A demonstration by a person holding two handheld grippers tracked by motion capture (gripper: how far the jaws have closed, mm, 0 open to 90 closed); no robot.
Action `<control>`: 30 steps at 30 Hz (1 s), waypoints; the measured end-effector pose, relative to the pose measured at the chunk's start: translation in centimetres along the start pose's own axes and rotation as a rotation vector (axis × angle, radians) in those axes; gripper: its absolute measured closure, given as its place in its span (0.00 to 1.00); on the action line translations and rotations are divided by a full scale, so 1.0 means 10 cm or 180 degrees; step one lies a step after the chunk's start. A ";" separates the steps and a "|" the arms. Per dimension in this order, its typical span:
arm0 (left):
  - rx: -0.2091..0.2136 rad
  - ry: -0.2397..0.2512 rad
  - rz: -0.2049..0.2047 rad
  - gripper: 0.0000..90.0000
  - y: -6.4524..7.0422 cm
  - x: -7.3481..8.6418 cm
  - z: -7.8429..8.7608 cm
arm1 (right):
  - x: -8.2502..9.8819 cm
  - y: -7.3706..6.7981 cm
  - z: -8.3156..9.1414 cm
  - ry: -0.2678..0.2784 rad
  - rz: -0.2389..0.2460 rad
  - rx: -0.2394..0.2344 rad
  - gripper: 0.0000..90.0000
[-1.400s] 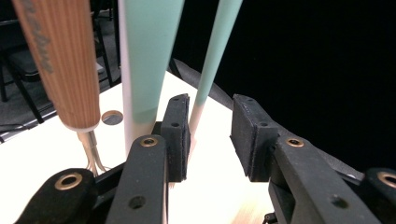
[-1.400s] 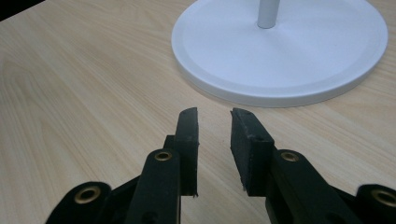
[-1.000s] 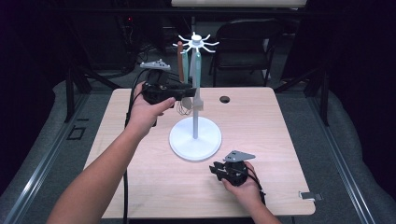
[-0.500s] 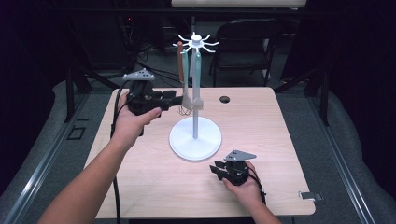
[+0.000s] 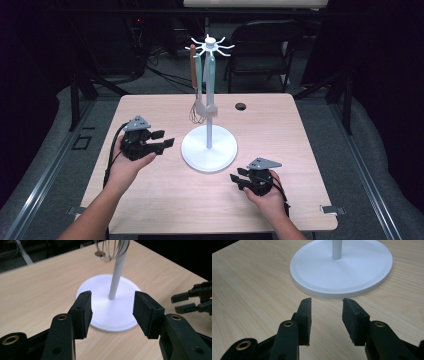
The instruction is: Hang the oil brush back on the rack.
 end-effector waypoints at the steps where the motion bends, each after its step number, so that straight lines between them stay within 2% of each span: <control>1: -0.0008 -0.0028 0.0046 0.55 -0.03 0.09 -0.02 | 0.01 0.01 0.01 -0.0041 0.0035 0.0011 0.66; 3: -0.0007 -0.0071 0.0110 0.54 -0.09 0.27 -0.06 | 0.01 0.02 0.01 -0.0038 0.0034 0.0022 0.65; 5: 0.0004 -0.0081 0.0226 0.54 -0.14 0.42 -0.10 | 0.03 0.05 0.03 -0.0106 0.0104 0.0052 0.65; 6: -0.0002 -0.0116 0.0246 0.54 -0.17 0.49 -0.11 | 0.01 0.02 0.00 -0.0027 0.0042 0.0031 0.65; 11: -0.0057 -0.0096 0.0410 0.54 -0.25 0.72 -0.14 | 0.02 0.02 0.00 -0.0061 0.0074 0.0042 0.64; 16: -0.0212 -0.0094 0.0350 0.53 -0.34 0.90 -0.18 | 0.03 0.00 -0.02 -0.0071 0.0104 0.0009 0.63; 23: -0.0276 -0.0177 0.0342 0.53 -0.44 1.11 -0.29 | 0.05 -0.04 -0.05 -0.0093 0.0134 -0.0008 0.62; 25: -0.0317 -0.0209 0.0294 0.53 -0.47 1.17 -0.32 | 0.05 -0.07 -0.07 -0.0100 0.0134 -0.0038 0.61; 26: -0.0328 -0.0239 0.0286 0.53 -0.47 1.20 -0.35 | 0.05 -0.09 -0.09 -0.0072 0.0118 -0.0060 0.61; 28: -0.0315 -0.0282 0.0303 0.53 -0.46 1.23 -0.39 | 0.07 -0.11 -0.10 -0.0127 0.0175 -0.0076 0.61; 30: -0.0323 -0.0304 0.0255 0.53 -0.46 1.24 -0.42 | 0.07 -0.14 -0.12 -0.0123 0.0171 -0.0097 0.61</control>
Point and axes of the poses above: each handheld gripper's, and its own axes: z roughly backward along the jaws, x roughly out of its underside, y roughly to its right, the point moved 9 cm from there along -z, roughly forward along the jaws, and after that the axes turned 12 degrees about z, right-handed, at the moved point
